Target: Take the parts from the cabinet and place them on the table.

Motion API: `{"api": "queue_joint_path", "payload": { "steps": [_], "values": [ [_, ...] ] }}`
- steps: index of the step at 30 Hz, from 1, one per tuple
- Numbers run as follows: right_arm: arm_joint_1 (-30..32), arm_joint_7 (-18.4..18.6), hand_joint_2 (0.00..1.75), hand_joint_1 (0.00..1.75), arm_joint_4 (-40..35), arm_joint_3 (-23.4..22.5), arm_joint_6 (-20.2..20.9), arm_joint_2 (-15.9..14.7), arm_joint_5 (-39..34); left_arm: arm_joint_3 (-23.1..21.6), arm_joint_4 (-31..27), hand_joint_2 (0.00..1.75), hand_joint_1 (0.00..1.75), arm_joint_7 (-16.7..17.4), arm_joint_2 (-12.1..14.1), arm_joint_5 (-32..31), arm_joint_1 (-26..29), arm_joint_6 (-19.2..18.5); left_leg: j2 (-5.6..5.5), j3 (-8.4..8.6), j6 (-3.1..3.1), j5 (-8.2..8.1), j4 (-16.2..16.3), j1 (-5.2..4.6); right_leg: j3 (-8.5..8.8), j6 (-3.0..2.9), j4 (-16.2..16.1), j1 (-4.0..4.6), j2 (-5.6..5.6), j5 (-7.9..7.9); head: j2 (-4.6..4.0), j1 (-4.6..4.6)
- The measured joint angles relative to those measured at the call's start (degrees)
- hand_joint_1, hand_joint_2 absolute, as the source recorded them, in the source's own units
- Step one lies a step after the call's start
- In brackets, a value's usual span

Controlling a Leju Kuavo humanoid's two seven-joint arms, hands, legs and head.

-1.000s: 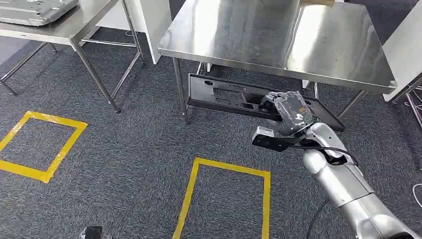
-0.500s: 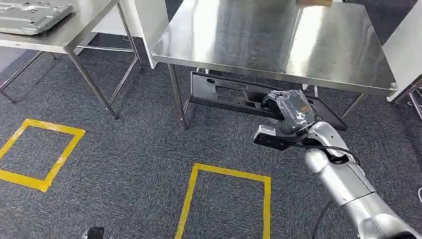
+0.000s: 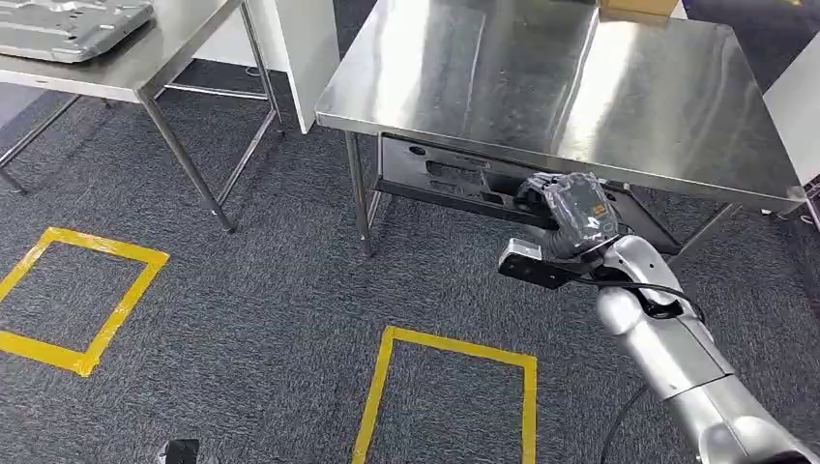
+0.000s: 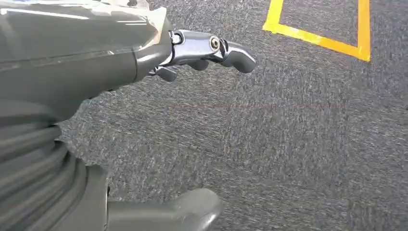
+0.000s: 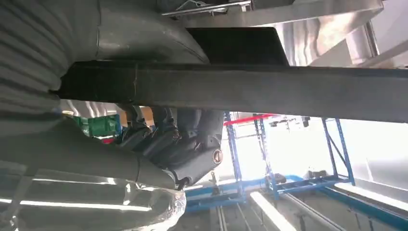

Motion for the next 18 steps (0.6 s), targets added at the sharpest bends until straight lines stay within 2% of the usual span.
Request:
{"api": "queue_joint_path", "payload": {
  "steps": [1,2,3,5,6,7,8,9,11,12,13,14,15,16,17,18],
  "values": [
    [-0.06,0.00,1.75,1.47,0.00,-0.04,-0.02,-0.04,0.00,-0.07,0.00,1.75,0.00,0.00,-0.04,0.00,0.02,0.00,-0.04,0.43,-0.16,-0.46,-0.01,-0.05,1.92,0.01,-5.09,0.06,-0.05,2.59,0.00,0.07],
    [-0.21,0.00,1.75,1.47,0.04,-0.04,-0.09,-0.07,-0.02,-0.20,0.02,1.75,0.00,0.00,-0.13,0.00,0.00,0.00,-0.10,0.52,-0.46,-0.85,0.16,-0.35,3.18,-0.48,-8.03,0.47,-0.10,3.84,0.00,0.29],
    [-0.24,0.00,1.75,1.47,0.04,-0.07,-0.17,-0.11,0.00,-0.26,0.02,1.75,0.00,0.02,-0.11,0.00,-0.01,0.00,-0.25,0.59,-0.76,-1.33,0.33,-0.60,3.40,-1.15,-8.17,0.76,-0.02,3.77,0.00,0.22],
    [-0.12,0.07,1.75,1.47,0.04,-0.09,-0.20,-0.11,0.00,-0.26,0.02,1.75,0.00,0.02,-0.09,0.00,0.01,0.00,-0.21,0.62,-1.20,-1.65,0.23,-0.39,3.30,-1.79,-8.01,0.78,-0.03,3.34,0.00,0.09],
    [-0.13,0.07,1.75,1.47,0.04,-0.09,-0.20,-0.11,0.00,-0.26,0.02,1.75,0.00,0.02,-0.07,0.00,-0.05,0.00,-0.20,0.68,-1.55,-1.90,0.25,-0.35,3.34,-2.13,-8.21,0.55,-0.02,3.35,0.00,0.07],
    [-0.12,0.07,1.75,1.47,-0.04,-0.13,-0.22,-0.04,0.04,-0.26,-0.04,1.75,0.00,0.06,0.13,0.02,-0.13,-0.02,-0.12,0.21,-1.90,-2.54,0.72,-0.07,3.93,-2.52,-8.53,-0.30,0.03,3.33,0.00,0.17],
    [-0.21,0.07,1.75,1.47,-0.04,-0.15,-0.31,0.00,0.18,-0.35,-0.04,1.75,0.00,0.04,-0.07,-0.04,-0.15,-0.02,0.10,-0.32,-2.41,-3.22,2.58,-0.08,4.33,-3.12,-8.60,-0.20,0.01,2.97,0.00,-0.07],
    [-0.25,0.13,1.75,1.47,-0.04,-0.20,-0.55,0.02,0.55,-0.42,-0.04,1.75,0.00,0.07,-0.02,-0.11,-0.26,-0.02,0.16,-2.46,-2.84,-4.94,6.69,0.21,4.71,-3.64,-8.60,-0.22,-0.05,2.61,0.00,-0.24],
    [-0.19,0.28,1.75,1.47,-0.02,-0.15,-0.89,0.07,1.66,-0.44,-0.02,1.75,0.00,0.15,0.04,0.09,-0.06,-0.04,0.37,-7.92,-3.64,-8.14,15.76,0.69,5.26,-4.05,-8.57,-0.22,-0.07,2.23,0.00,-0.22],
    [-0.03,0.28,1.75,1.47,-0.02,-0.15,-1.20,0.07,1.81,-0.44,-0.02,1.75,0.00,0.15,0.04,0.11,0.04,-0.22,0.52,-10.01,-3.87,-8.29,18.33,0.89,5.52,-3.90,-8.56,-0.23,-0.02,1.95,0.00,-0.22],
    [0.18,0.46,1.75,1.47,-0.02,-0.15,-1.57,0.09,2.01,-0.44,-0.02,1.75,0.00,0.13,0.04,0.24,0.06,-0.28,0.63,-10.85,-4.02,-6.88,18.18,1.12,5.90,-3.79,-8.55,-0.30,0.06,1.60,0.00,-0.20],
    [0.36,0.63,1.75,1.47,-0.02,-0.20,-1.90,0.11,2.01,-0.44,-0.02,1.75,0.00,0.02,0.04,0.35,0.05,-0.24,0.78,-10.07,-4.16,-3.54,14.71,1.34,6.49,-3.48,-8.50,-0.42,0.16,1.11,0.00,-0.20],
    [0.45,0.85,1.75,1.47,-0.02,-0.28,-2.19,0.15,1.95,-0.44,-0.02,1.75,0.00,-0.15,0.07,0.35,0.06,-0.06,0.79,-8.10,-4.13,0.07,9.40,1.47,7.14,-3.19,-8.47,-0.56,0.20,0.64,0.00,-0.22],
    [0.44,1.07,1.75,1.47,-0.02,-0.37,-2.51,0.26,1.79,-0.46,-0.02,1.75,0.00,-0.22,0.07,0.35,0.06,0.04,0.80,-6.37,-4.10,2.64,5.09,1.56,7.61,-2.89,-8.47,-0.60,0.22,0.27,0.00,-0.20],
    [0.39,1.25,1.75,1.47,0.00,-0.46,-2.73,0.37,1.66,-0.46,0.00,1.75,0.00,-0.22,0.02,0.37,0.07,0.20,0.78,-5.35,-3.98,3.47,2.28,1.58,7.80,-2.59,-8.48,-0.52,0.23,-0.02,0.00,-0.22],
    [0.26,1.33,1.75,1.47,0.00,-0.65,-2.78,0.37,1.64,-0.46,0.00,1.75,0.00,-0.26,0.02,0.53,0.05,0.26,0.62,-4.15,-3.67,2.79,1.24,1.19,7.62,-2.10,-8.22,0.14,0.37,-0.37,0.00,-0.18]
  ]
}}
